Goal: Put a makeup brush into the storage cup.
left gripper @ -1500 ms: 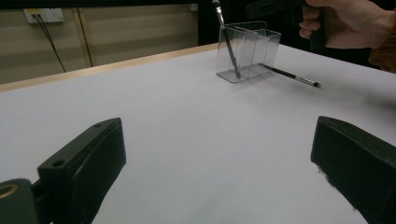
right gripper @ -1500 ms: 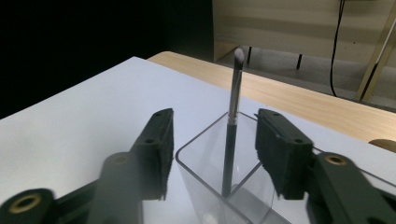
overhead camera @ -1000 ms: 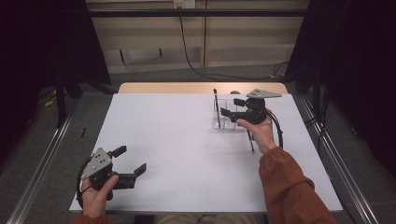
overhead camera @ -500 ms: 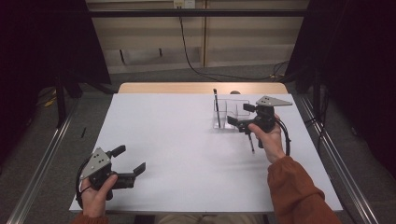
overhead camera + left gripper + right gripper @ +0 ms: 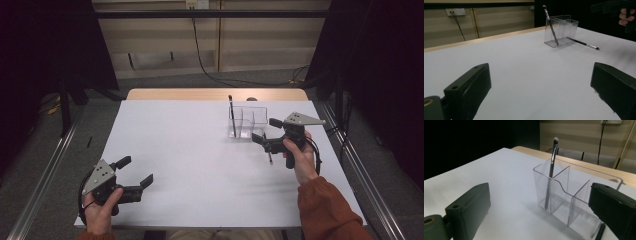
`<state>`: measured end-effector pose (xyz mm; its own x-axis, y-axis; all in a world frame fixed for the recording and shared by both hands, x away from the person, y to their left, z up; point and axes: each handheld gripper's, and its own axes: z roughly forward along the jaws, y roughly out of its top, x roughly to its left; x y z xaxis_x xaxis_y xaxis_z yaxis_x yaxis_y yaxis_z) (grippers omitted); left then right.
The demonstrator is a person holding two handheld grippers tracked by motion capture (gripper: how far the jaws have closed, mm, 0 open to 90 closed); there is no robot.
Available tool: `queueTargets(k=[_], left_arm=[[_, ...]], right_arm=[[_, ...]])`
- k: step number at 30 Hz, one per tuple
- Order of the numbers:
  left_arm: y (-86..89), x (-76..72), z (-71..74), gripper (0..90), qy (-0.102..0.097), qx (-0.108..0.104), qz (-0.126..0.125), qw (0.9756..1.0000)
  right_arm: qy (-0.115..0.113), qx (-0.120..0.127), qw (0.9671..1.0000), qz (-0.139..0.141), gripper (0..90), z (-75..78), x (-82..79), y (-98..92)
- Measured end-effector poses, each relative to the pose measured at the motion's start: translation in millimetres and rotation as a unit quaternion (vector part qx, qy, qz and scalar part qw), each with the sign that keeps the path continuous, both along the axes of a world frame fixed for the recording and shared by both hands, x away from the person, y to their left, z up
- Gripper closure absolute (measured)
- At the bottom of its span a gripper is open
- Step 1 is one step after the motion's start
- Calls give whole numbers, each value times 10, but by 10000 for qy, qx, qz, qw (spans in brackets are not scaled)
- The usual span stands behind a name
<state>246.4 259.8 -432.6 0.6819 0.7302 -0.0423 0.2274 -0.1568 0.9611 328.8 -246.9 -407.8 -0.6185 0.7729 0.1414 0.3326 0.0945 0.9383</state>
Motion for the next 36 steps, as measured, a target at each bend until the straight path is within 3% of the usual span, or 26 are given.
queueTargets(k=[15, 19, 22, 36], left_arm=[[45, -18, 9, 31, -36, -53, 7, 10000], [45, -22, 6, 34, -18, -49, 39, 10000], [43, -32, 7, 34, -32, -30, -8, 10000], [46, -56, -1, 34, -12, -31, -9, 10000]], right_arm=[[-40, -156, 9998, -65, 30, -75, -430, -123], [-52, -49, 9999, -130, 29, -87, -544, -166], [-31, -152, 9998, -134, 28, -137, -625, -174], [31, -129, 9991, -392, 27, -223, -903, -400]])
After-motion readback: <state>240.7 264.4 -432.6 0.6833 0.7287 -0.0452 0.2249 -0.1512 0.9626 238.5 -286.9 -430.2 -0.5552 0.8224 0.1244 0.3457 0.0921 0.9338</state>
